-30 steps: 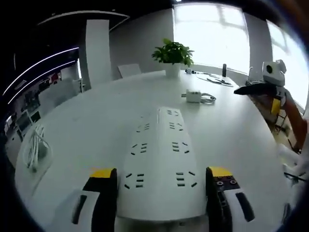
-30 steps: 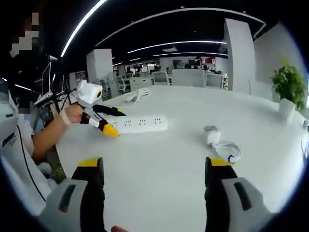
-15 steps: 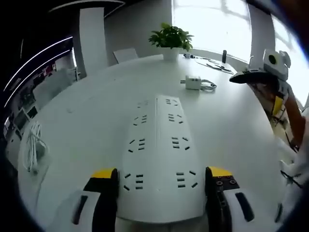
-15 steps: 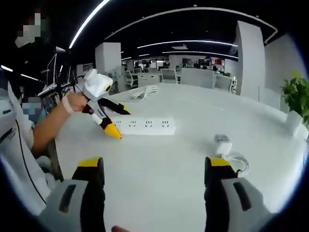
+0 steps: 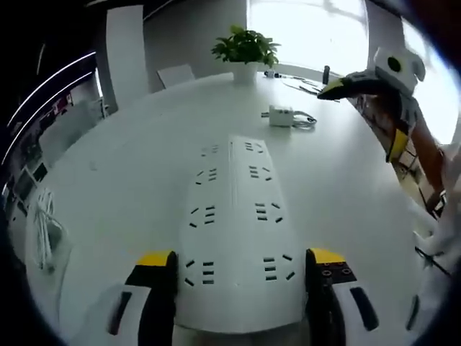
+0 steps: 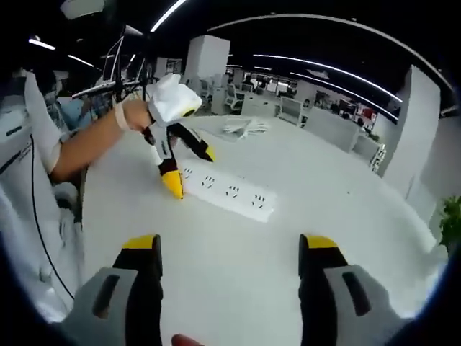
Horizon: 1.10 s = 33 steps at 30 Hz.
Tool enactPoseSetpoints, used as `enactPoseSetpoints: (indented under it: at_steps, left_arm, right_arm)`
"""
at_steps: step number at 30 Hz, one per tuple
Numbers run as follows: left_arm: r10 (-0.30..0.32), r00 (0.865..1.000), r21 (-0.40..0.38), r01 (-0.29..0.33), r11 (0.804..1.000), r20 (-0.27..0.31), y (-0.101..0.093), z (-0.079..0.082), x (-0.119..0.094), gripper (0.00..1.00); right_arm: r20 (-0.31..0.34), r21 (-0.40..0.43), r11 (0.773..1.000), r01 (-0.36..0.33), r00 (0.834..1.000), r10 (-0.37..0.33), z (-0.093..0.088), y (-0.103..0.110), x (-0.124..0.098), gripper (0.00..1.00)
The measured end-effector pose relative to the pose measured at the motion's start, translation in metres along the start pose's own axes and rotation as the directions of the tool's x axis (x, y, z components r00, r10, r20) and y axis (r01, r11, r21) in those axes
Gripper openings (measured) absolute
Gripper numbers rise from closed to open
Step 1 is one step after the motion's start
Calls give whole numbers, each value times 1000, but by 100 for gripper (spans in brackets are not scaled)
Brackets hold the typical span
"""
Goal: Straighten the power strip on the desk, plug the charger into it
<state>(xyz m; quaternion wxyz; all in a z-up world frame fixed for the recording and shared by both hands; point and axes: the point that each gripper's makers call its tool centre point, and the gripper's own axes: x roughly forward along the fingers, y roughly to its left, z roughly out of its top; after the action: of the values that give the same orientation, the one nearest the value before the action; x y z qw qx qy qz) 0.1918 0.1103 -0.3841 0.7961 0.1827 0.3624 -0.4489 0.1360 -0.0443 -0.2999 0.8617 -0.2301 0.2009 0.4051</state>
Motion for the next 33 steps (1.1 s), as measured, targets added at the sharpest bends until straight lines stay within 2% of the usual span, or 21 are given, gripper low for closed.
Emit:
enactPoseSetpoints:
  at_steps: [5,9,12,16,19,21,27,28,30,32,33]
  left_arm:
    - [-5,1000,6,5,1000,7,0,0,0,74]
    - [-6,1000,5,6,1000,6,0,1,0,74]
    - [-5,1000,5,5,1000,5,0,1,0,74]
    - [-8,1000,7,8,1000,7,0,1,0,74]
    - [-9,1000,8,8,1000,11,-1,1,-1,74]
    - [-11,1000,7,11,1000,15,-1,1,-1,74]
    - [-11,1000,8,10,1000,19,-1,1,-2,74]
    - [-11,1000,7,11,1000,19,-2,1,-2,74]
    - [-12,1000,8,12,1000,19,-2,1,-2,74]
    - [-12,1000,7,12,1000,20,-2,1,-2,74]
    - [-14,1000,7,14,1000,23,-2,1,-2,74]
  right_arm:
    - [-19,-68,995,-69,997,68,8,-2,14,76]
    - [-48,-158,977,-140,990,134,13,0,29,76]
    - [-91,-170,967,-188,980,175,13,-2,47,77]
    - [-113,-255,929,-268,962,247,19,-4,71,76]
    - [-154,-273,911,-308,949,275,22,-13,91,71]
    - [-197,-303,892,-334,938,284,22,-20,104,68]
    - [-269,-335,860,-385,914,304,25,-24,123,69]
    - [-278,-339,850,-402,907,318,26,-23,124,69]
    - [-320,-362,817,-449,883,343,23,-19,128,71]
    - [-356,-402,792,-459,875,327,19,-20,132,72]
    - [-376,-404,780,-478,864,335,17,-18,135,72]
